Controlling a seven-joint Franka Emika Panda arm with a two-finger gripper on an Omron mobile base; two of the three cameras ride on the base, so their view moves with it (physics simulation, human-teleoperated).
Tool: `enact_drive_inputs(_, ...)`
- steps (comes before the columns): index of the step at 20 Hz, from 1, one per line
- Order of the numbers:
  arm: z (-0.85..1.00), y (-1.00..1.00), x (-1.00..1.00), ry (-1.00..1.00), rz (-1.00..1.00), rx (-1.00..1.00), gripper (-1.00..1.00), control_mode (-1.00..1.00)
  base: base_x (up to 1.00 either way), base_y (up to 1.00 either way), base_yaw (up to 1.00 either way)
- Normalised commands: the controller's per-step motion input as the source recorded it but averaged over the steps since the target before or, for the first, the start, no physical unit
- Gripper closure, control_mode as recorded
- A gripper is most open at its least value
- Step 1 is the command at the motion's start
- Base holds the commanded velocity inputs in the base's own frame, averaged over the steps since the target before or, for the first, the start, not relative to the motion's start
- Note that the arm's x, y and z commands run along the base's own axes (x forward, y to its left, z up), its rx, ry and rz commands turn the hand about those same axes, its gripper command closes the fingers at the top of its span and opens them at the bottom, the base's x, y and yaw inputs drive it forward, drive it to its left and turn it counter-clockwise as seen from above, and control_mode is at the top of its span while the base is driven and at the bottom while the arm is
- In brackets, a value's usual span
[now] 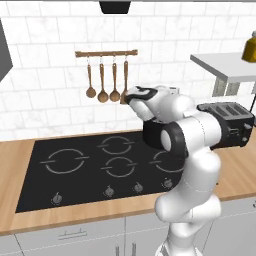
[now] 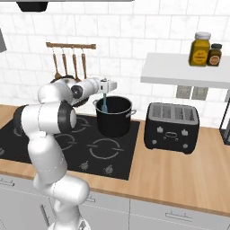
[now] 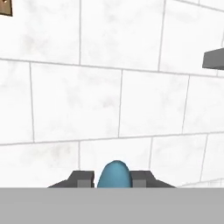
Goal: Put the squash and corn in the pot. Retrieve the spatula and lightly stir the vegetables in the pot.
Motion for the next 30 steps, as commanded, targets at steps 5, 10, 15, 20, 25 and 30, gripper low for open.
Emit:
enact_drive_inputs(5, -0.78, -0.21, 0.0, 0.0, -0.01, 0.0, 1.0, -1.0, 0.0, 0.0, 0.0)
enact_drive_inputs(10, -0.67, -0.3, 0.08, 0.0, -0.01, 0.0, 1.0, -1.0, 0.0, 0.0, 0.0)
enact_drive_inputs(15, -0.69, -0.32, 0.1, -0.08, -0.01, -0.02, 1.0, -1.0, 0.0, 0.0, 0.0)
enact_drive_inputs(20, -0.41, -0.18, 0.08, -0.24, 0.0, -0.1, 1.0, -1.0, 0.0, 0.0, 0.0)
enact_drive_inputs(25, -0.22, -0.16, 0.21, -0.27, -0.03, -0.15, 1.0, -1.0, 0.0, 0.0, 0.0)
enact_drive_inputs(30, -0.03, -0.09, 0.11, -0.21, -0.05, -0.14, 1.0, -1.0, 0.0, 0.0, 0.0)
